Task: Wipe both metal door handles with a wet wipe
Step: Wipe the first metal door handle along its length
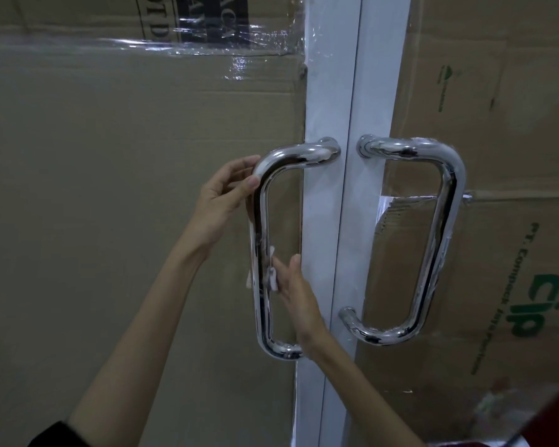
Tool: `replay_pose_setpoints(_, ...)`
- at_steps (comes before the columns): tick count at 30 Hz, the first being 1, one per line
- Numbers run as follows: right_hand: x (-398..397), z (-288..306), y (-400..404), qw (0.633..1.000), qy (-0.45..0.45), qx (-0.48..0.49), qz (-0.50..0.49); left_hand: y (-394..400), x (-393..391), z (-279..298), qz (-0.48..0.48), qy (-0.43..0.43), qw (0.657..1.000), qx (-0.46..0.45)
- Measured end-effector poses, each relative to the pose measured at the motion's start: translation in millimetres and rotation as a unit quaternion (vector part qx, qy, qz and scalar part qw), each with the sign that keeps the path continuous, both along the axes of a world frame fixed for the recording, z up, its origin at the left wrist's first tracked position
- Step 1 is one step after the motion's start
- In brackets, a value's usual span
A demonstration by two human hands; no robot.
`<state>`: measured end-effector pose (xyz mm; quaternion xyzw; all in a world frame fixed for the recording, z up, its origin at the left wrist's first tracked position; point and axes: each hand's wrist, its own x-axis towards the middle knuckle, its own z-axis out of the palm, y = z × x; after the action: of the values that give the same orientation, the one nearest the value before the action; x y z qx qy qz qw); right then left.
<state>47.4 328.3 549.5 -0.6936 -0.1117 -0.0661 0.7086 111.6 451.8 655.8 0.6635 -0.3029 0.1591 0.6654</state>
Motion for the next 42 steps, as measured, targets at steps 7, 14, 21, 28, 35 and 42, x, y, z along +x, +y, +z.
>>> replay_pose_setpoints(7,3.0,32.3,14.6,0.996,-0.081,0.044,-0.020,-0.6,-2.9,-0.1,-0.001,0.010,1.000,-0.001)
replay_pose_setpoints(14,-11.2,-19.8,6.0,0.999,0.012,0.008,-0.033,-4.0,-5.6,0.2,0.014,0.015,1.000,-0.012)
replay_pose_setpoints(21,11.0,12.2,9.0,0.996,-0.063,0.068,-0.013,-1.6,-6.7,1.5,0.007,0.018,1.000,-0.009)
replay_pose_setpoints(28,30.6,-3.5,-5.7,0.998,0.026,0.041,0.041,-2.0,-6.7,2.3,0.007,0.023,1.000,-0.005)
replay_pose_setpoints(35,15.8,20.8,14.6,0.986,-0.142,0.082,0.010,-0.9,-5.0,2.4,0.000,0.017,1.000,-0.007)
replay_pose_setpoints(42,29.9,-35.8,20.9,0.861,-0.389,-0.139,-0.296,0.9,-5.9,1.8,-0.005,0.017,1.000,-0.003)
